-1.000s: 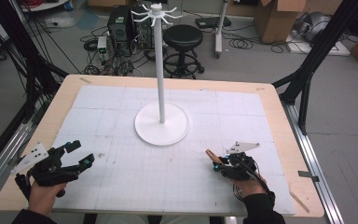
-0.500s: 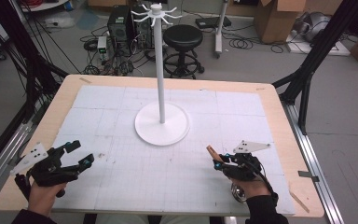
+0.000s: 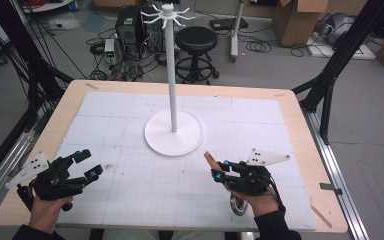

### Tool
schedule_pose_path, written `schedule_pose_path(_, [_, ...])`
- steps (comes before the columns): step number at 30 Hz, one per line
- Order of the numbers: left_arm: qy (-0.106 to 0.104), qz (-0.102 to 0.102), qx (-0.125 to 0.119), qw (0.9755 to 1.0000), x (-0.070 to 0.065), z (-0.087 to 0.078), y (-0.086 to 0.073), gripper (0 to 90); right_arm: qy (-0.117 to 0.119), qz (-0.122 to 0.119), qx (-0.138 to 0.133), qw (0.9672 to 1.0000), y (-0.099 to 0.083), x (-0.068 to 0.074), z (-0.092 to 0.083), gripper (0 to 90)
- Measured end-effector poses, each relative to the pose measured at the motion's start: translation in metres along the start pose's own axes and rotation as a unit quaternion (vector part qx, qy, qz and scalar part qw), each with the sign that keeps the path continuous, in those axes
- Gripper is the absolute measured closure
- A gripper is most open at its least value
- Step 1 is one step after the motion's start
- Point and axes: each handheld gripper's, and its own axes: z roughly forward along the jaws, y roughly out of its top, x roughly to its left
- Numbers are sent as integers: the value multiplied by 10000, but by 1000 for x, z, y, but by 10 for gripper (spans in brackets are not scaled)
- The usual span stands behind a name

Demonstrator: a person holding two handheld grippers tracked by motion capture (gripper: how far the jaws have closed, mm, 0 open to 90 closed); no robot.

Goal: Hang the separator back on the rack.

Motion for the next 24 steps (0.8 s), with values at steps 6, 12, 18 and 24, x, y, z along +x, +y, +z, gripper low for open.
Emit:
schedule_pose_path(6, [-415, -17, 69, 9991, -11, 8, 9, 223, 436, -126, -83, 9989, 8, 14, 15, 670])
schedule_pose_path(12, [-1070, -265, -89, 9939, -27, 22, 24, 238, 780, -168, -362, 9962, 20, 24, 23, 670])
schedule_pose_path(18, [-1614, -186, -83, 9867, -46, 41, 45, 235, 1066, -275, -486, 9927, 29, 37, 34, 670])
schedule_pose_path(24, [-1998, -28, 153, 9797, -68, 65, 59, 205, 1337, -401, -529, 9888, 34, 51, 43, 670])
